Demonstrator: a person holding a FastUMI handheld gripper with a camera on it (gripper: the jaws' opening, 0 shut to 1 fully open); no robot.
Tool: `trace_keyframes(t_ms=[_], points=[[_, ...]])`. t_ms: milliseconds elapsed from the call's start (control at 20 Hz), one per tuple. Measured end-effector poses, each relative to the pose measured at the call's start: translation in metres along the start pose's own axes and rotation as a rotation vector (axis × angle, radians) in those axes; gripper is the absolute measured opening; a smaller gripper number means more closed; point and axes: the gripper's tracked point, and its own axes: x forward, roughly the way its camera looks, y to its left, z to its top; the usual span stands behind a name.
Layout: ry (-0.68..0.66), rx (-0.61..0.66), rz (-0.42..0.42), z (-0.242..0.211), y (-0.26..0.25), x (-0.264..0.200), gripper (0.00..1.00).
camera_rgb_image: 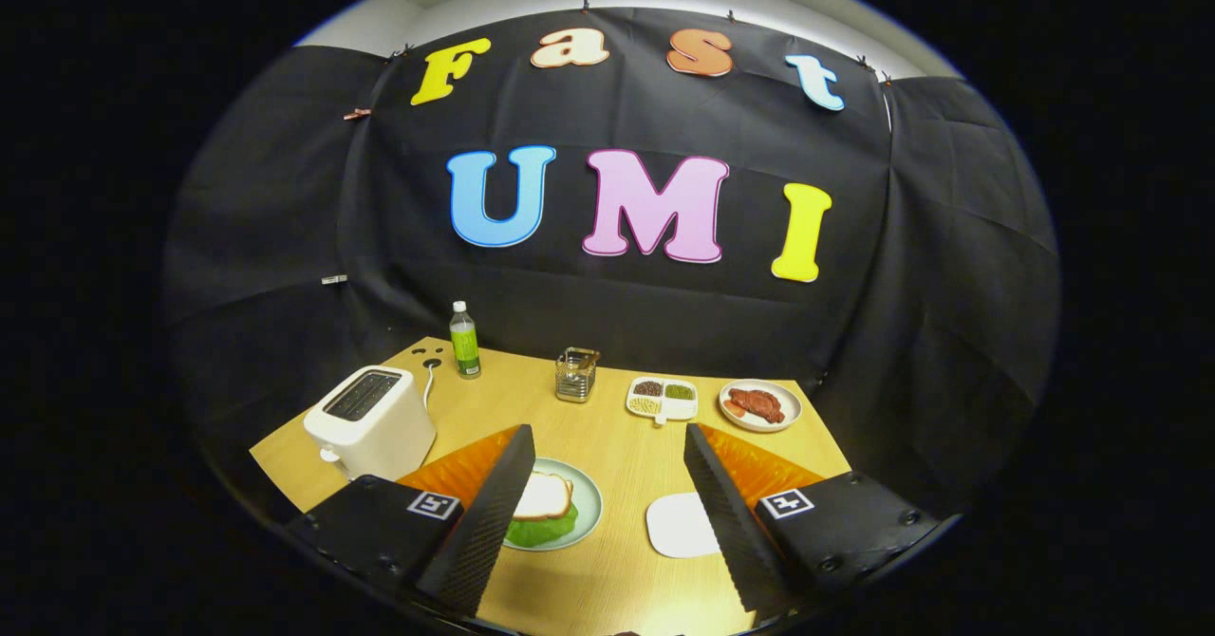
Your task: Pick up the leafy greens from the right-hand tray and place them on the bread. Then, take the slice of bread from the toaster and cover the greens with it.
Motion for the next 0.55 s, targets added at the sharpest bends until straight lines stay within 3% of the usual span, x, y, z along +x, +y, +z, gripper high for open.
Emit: trace_keyframes(t_ms=[550], points=[[0.006,0.101,-0.026,0.016,-0.008,0.012,0.98]])
